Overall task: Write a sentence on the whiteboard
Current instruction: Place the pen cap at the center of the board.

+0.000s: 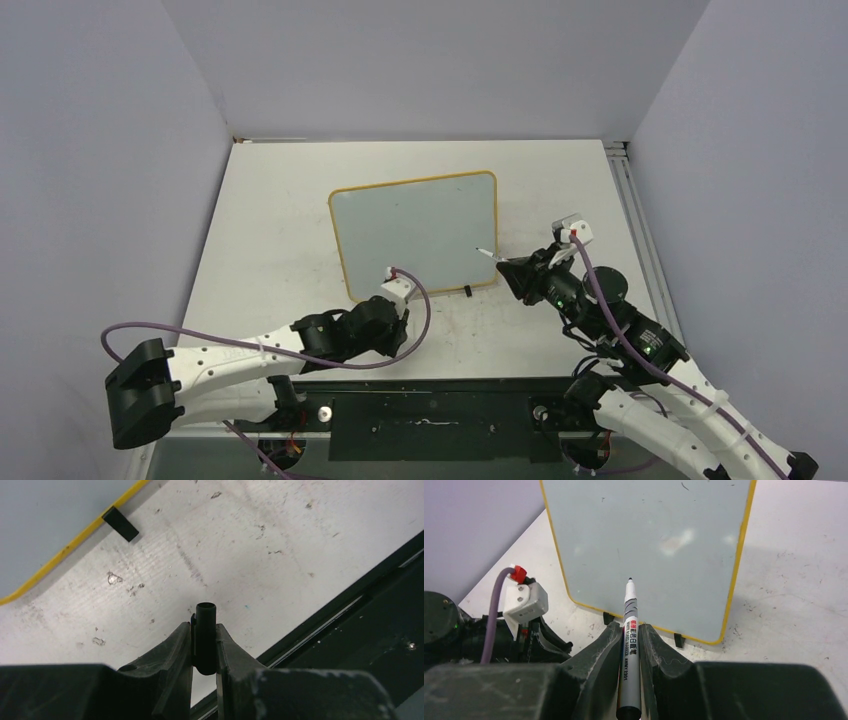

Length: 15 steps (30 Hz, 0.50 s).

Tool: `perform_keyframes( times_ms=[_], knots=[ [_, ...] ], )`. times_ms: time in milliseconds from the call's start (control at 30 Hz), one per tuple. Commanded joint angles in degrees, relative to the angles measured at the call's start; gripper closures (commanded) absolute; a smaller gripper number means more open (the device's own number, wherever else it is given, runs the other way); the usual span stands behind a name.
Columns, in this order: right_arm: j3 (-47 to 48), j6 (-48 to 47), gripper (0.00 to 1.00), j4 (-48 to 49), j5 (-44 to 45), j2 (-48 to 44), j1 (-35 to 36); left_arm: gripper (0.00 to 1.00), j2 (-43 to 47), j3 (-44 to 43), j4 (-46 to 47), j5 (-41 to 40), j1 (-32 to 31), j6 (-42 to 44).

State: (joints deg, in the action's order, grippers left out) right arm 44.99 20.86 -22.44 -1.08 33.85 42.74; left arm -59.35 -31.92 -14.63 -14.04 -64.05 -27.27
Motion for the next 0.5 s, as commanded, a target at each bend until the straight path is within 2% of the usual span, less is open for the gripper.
perform_keyframes(
  times_ms=[0, 100, 267, 467],
  knots=[
    [-0.9, 2.5, 0.95, 5.2, 5.0, 0.2, -0.1, 1.0, -3.4, -0.4, -2.3, -2.8, -0.3, -6.2],
    [-0.5, 3.0, 0.95, 5.0, 3.7, 1.5, 0.0, 1.0, -6.7, -1.5, -5.6, -3.3, -0.5, -7.0],
    [-2.1, 5.3, 0.95, 5.4, 2.3, 1.4, 0.1, 1.0, -10.2, -0.4, -1.1, -1.6, -0.7, -7.2],
    [-3.7, 7.0, 0.95, 5.1, 1.7, 0.3, 0.1, 0.97, -14.9, -3.0, -3.0, -2.8, -0.8, -7.0]
  ],
)
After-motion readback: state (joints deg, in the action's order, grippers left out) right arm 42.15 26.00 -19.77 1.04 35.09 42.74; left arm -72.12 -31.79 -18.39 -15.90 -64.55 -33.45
